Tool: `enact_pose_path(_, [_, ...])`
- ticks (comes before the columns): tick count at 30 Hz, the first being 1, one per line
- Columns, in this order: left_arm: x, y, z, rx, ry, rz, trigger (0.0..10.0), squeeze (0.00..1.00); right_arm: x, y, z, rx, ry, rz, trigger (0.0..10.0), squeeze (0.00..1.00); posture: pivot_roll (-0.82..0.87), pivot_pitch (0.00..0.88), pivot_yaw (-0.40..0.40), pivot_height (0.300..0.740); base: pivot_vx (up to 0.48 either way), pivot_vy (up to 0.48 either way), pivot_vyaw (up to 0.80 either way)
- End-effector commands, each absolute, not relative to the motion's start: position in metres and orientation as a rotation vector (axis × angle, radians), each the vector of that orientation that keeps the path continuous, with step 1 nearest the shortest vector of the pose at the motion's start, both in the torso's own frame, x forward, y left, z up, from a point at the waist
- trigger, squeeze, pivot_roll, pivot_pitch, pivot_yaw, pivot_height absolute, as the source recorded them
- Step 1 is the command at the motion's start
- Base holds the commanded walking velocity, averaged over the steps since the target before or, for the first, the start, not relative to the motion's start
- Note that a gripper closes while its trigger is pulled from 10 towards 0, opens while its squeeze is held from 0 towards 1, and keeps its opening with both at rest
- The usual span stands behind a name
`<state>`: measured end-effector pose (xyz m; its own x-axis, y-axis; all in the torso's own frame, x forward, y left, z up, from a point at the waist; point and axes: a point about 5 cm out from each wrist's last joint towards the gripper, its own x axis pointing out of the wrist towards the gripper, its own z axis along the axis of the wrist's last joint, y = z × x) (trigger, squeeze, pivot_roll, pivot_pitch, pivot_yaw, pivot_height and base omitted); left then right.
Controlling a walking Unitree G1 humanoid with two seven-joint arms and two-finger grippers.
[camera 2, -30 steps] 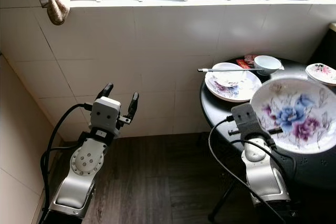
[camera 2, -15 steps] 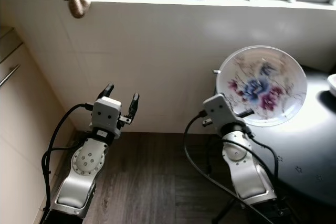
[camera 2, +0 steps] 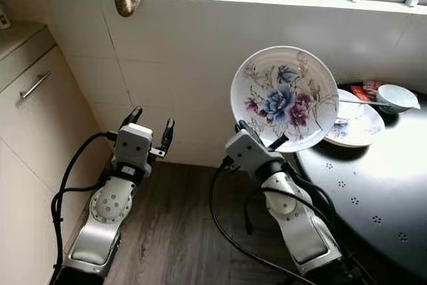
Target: Kitchen organization
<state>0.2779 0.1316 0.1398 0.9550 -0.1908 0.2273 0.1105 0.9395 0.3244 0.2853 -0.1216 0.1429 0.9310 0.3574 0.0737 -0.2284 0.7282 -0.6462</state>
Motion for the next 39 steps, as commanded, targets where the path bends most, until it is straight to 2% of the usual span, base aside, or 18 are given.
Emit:
enact_pose_path(1, [0.2797,0.1315,0.1415,0.318,-0.258,-0.149,10.0,0.0,0.2842,-0.1225,0.1495,-0.708,-0.241,0.326,0.0,0.0,0.06,0.0,-0.059,0.74,0.0,0.0,0.8])
enact_pose_path(30, [0.2793,0.1307,0.1422,0.283,-0.261,-0.151,10.0,0.0,0.2832,-0.116,0.1449,-0.716,-0.26,0.355,0.0,0.0,0.07,0.0,-0.06,0.74,0.0,0.0,0.8])
enact_pose_path(35, [0.2791,0.1302,0.1421,0.294,-0.263,-0.156,10.0,0.0,0.2834,-0.1157,0.1447,-0.713,-0.26,0.354,0.0,0.0,0.07,0.0,-0.061,0.74,0.0,0.48,0.8])
enact_pose_path(39, [0.2784,0.1295,0.1434,0.3,-0.278,-0.158,10.0,0.0,0.2834,-0.1156,0.1449,-0.713,-0.262,0.354,0.0,0.0,0.07,0.0,-0.061,0.74,0.0,0.0,0.8])
